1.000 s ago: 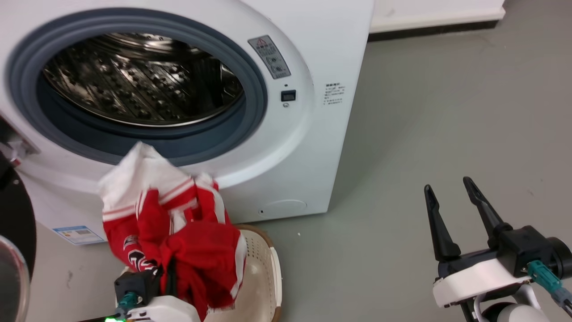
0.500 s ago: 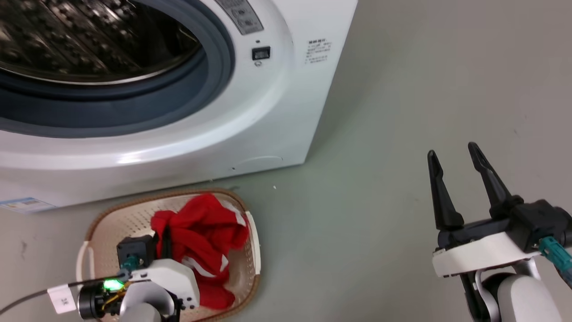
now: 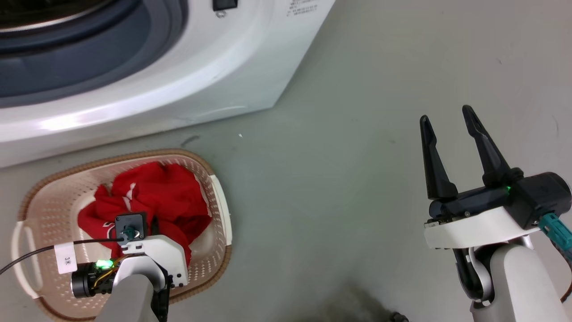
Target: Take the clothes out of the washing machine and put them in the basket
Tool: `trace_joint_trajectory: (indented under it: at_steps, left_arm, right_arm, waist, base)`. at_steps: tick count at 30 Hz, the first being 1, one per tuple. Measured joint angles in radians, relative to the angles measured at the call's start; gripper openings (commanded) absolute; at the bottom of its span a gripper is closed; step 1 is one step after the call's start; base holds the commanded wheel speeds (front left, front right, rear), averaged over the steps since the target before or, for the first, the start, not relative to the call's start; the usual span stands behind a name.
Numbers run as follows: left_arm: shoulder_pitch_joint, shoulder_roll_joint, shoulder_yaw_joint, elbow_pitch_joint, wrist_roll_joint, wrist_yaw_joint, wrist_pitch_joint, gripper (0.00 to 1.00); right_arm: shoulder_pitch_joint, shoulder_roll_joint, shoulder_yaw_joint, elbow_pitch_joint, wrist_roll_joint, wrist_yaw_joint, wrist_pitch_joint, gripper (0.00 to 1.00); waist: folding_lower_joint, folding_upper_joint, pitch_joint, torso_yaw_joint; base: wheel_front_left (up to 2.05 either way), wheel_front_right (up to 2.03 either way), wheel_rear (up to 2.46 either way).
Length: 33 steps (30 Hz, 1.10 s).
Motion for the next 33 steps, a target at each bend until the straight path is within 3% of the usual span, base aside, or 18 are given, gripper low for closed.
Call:
trace_joint_trajectory:
  at_steps: [16, 31, 32, 33]
  left_arm:
    - [-0.128, -0.007, 0.002, 0.315, -0.021, -0.014, -0.055, 0.00]
    - [-0.217, -0.008, 0.031, 0.382, -0.080, 0.016, -0.010, 0.00]
    - [-0.216, -0.012, 0.036, 0.383, -0.089, 0.017, -0.006, 0.27]
    - [-0.215, -0.015, 0.036, 0.384, -0.092, 0.019, -0.005, 0.64]
  right_arm:
    - [-0.034, 0.000, 0.023, 0.031, 0.015, 0.000, -0.042, 1.00]
    - [-0.058, -0.007, 0.072, 0.043, 0.026, 0.000, -0.050, 1.00]
    - [-0.058, -0.007, 0.072, 0.047, 0.026, 0.000, -0.051, 1.00]
    - [-0.058, -0.007, 0.072, 0.050, 0.026, 0.000, -0.051, 1.00]
  waist:
    - [0.0000, 0.0000, 0.141, -0.071]
    - [0.0000, 0.0000, 0.208, -0.086]
    - [0.0000, 0.0000, 0.203, -0.086]
    - [-0.0001, 0.0000, 0.196, -0.085]
  base:
    - [0.00, 0.00, 0.00]
    - [0.00, 0.00, 0.00]
    - [0.00, 0.00, 0.00]
    - [0.00, 0.00, 0.00]
